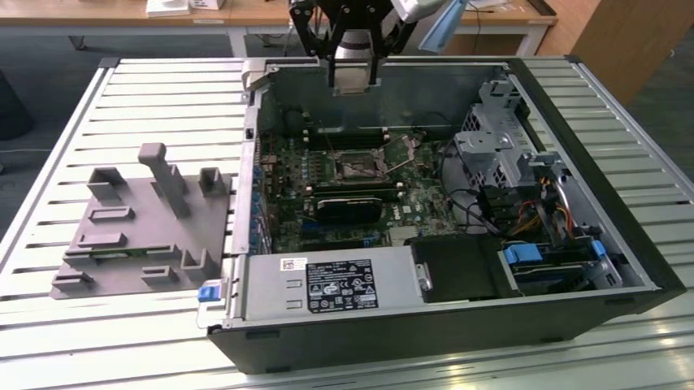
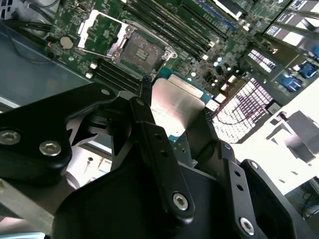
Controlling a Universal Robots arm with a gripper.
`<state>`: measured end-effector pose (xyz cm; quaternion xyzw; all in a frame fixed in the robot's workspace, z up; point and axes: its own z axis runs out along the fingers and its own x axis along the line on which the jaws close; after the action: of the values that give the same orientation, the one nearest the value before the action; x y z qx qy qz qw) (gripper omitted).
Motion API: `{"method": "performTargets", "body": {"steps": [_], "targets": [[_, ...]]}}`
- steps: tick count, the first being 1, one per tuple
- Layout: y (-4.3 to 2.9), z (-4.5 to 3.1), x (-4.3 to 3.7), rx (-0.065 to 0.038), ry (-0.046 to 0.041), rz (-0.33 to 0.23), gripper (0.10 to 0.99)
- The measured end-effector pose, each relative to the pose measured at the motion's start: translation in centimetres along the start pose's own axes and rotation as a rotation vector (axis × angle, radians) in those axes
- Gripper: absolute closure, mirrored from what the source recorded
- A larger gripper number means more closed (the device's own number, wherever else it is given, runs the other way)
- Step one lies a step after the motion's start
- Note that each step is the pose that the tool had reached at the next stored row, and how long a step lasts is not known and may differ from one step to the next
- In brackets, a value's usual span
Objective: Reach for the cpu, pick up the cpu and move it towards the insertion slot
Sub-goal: 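Pick up the cpu and move it towards the insertion slot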
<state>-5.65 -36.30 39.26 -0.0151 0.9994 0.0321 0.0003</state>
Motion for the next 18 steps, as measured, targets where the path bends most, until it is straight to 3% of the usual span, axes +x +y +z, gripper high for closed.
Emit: {"method": "performTargets", "body": {"steps": [18], "targets": [[0.79, 0.08, -2.49, 0.0, -0.0006, 0.0, 0.557]]}}
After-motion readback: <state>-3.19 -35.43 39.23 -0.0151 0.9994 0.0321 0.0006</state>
